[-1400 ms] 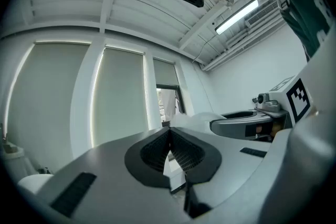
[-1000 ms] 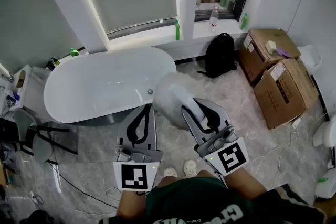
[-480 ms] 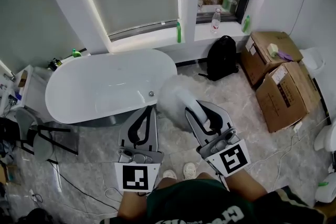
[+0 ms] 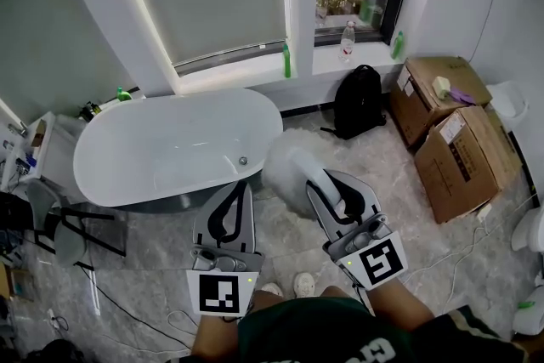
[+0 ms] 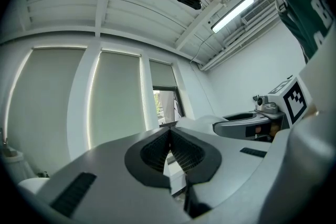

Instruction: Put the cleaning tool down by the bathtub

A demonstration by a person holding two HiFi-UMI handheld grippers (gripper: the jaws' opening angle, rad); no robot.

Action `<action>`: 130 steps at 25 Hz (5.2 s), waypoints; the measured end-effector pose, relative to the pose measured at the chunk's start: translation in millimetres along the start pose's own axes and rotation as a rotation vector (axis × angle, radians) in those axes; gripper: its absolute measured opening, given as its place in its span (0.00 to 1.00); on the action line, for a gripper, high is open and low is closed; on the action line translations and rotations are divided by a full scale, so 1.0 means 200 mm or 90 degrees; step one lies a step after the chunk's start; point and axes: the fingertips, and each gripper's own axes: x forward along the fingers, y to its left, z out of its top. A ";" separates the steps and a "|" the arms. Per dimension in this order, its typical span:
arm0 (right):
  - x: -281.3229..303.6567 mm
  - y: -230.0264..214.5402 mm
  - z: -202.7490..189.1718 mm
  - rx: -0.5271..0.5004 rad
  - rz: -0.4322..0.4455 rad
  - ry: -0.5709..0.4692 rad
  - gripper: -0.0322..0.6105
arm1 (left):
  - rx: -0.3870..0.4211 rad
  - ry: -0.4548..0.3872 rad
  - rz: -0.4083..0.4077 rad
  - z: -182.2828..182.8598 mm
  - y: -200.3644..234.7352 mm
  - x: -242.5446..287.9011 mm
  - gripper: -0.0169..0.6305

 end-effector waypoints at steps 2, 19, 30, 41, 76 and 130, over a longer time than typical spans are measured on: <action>-0.02 -0.03 -0.01 0.000 -0.005 0.001 0.20 | 0.003 0.001 0.001 0.00 -0.01 0.00 0.04; 0.05 -0.14 -0.06 -0.011 -0.017 0.004 0.20 | 0.006 -0.013 0.023 -0.03 0.14 0.14 0.04; 0.55 -0.39 -0.20 -0.035 -0.041 0.030 0.20 | -0.001 -0.038 -0.012 -0.16 0.51 0.69 0.04; 1.05 -0.70 -0.39 -0.009 -0.085 0.048 0.20 | -0.008 -0.024 -0.070 -0.35 0.82 1.27 0.04; 1.66 -0.96 -0.52 -0.008 -0.137 0.073 0.20 | -0.008 -0.027 -0.109 -0.47 1.25 1.83 0.04; 2.10 -1.36 -1.00 0.045 0.034 0.120 0.20 | 0.036 0.018 0.022 -0.68 1.31 2.26 0.04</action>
